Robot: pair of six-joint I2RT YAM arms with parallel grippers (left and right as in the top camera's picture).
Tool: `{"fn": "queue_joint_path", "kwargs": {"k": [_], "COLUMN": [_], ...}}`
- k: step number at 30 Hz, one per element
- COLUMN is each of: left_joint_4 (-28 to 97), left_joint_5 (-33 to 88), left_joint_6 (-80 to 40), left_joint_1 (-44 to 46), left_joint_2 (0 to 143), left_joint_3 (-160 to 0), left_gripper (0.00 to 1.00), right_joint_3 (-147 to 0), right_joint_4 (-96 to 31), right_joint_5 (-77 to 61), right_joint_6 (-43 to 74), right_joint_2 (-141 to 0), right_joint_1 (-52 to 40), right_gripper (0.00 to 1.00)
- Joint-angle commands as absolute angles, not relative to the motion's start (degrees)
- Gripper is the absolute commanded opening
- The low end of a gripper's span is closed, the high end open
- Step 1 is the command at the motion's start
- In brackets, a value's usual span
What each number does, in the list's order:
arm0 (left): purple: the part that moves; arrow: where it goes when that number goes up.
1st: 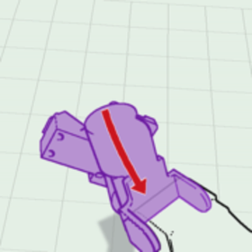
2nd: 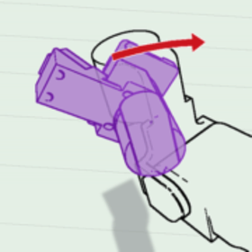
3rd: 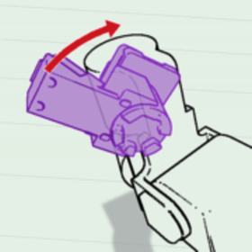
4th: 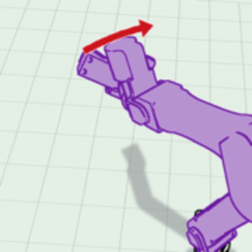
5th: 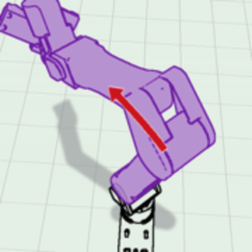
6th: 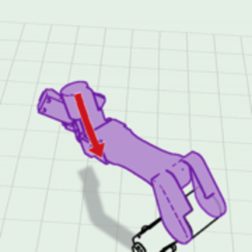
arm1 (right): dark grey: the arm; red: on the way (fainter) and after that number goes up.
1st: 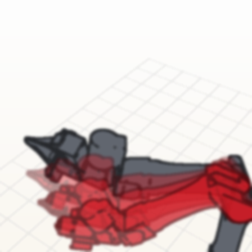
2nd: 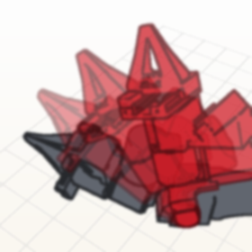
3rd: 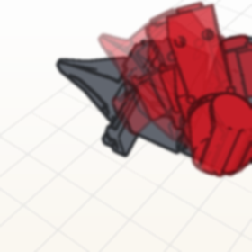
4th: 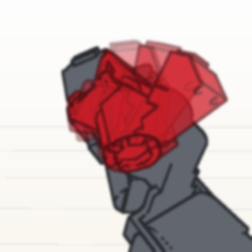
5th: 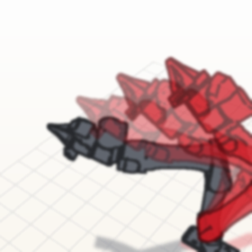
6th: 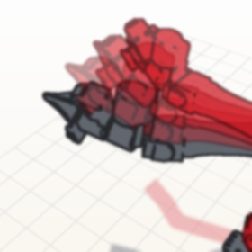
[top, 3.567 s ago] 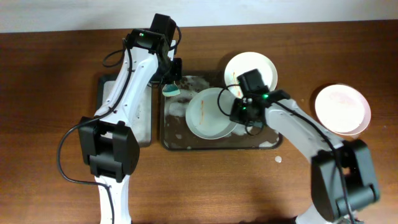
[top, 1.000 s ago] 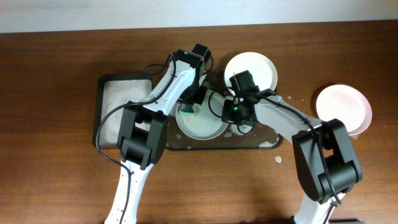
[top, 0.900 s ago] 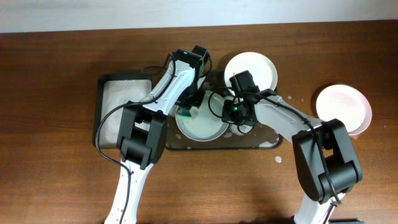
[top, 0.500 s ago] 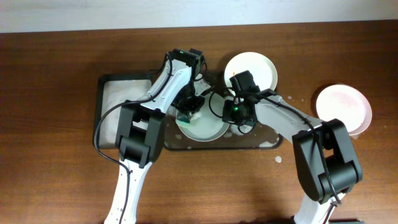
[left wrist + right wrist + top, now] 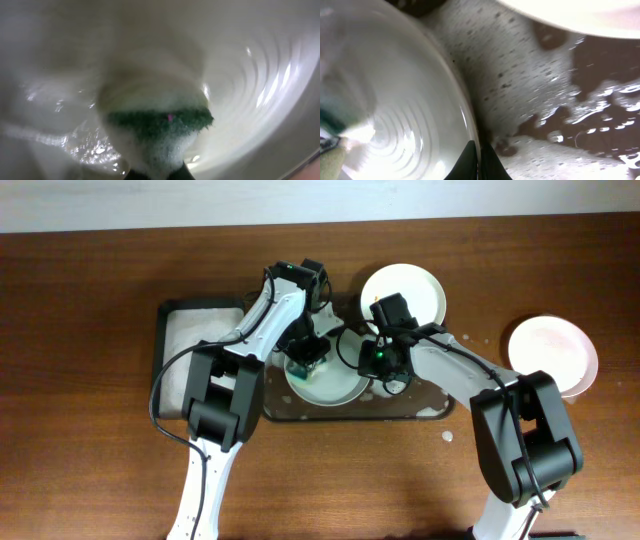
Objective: Clean dirty plates on tray and stack at the side
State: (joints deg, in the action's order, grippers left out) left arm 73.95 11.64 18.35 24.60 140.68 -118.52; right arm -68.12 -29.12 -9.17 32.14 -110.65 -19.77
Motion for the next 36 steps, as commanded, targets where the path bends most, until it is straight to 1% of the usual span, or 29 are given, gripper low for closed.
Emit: {"fn": "queue_joint_path", "kwargs": {"k": [1,5,14,19,21,25,27,30,33,36], "left_joint_4": [64.05,58.87,57.25,60.31,62.28,66.24,69.56,72.77,72.53,72.47], "left_joint_5": [8.84,0.14,-17.67,-25.8,-27.35,-28.36,-27.86,-22.96,-14.72,-9.45], "left_joint_6": [-1.37,-14.2,-31.0,-38.65,-40.58,-40.69,-38.72,-29.76,-18.76,-13.37], "left_joint_1": [24.99,24.99,24.99,25.15,25.39,26.17,26.89,28.32,29.58,30.28], "left_joint_2": [144.66,144.66,144.62,144.14,143.48,141.86,141.6,141.6,141.6,141.6], "left_joint_3": [-113.97,-111.02,-110.74,-110.78,-110.78,-110.78,-110.78,-110.78,-110.78,-110.78], "left_gripper": [0.01,0.01,0.01,0.01,0.01,0.01,0.01,0.01,0.01,0.01], "right_joint_3": [-68.69,-68.69,-68.42,-68.42,-68.42,-68.42,-68.42,-68.42,-68.42,-68.42], "right_joint_4": [-29.56,-29.87,-29.5,-29.54,-29.54,-29.52,-29.54,-29.41,-29.1,-29.1], "right_joint_5": [-8.56,-7.73,-7.73,-7.73,-7.73,-7.75,-7.79,-8.23,-8.43,-8.47], "right_joint_6": [31.94,31.92,31.9,31.73,31.75,31.75,31.75,31.75,31.77,31.75], "right_joint_2": [-110.98,-110.98,-110.98,-110.98,-110.98,-110.98,-110.98,-110.98,-110.98,-110.98], "right_joint_1": [-19.84,-19.84,-19.84,-19.84,-19.84,-19.84,-19.84,-19.84,-19.84,-19.84], "right_gripper": [0.04,0.04,0.04,0.04,0.04,0.04,0.04,0.04,0.04,0.04]}}
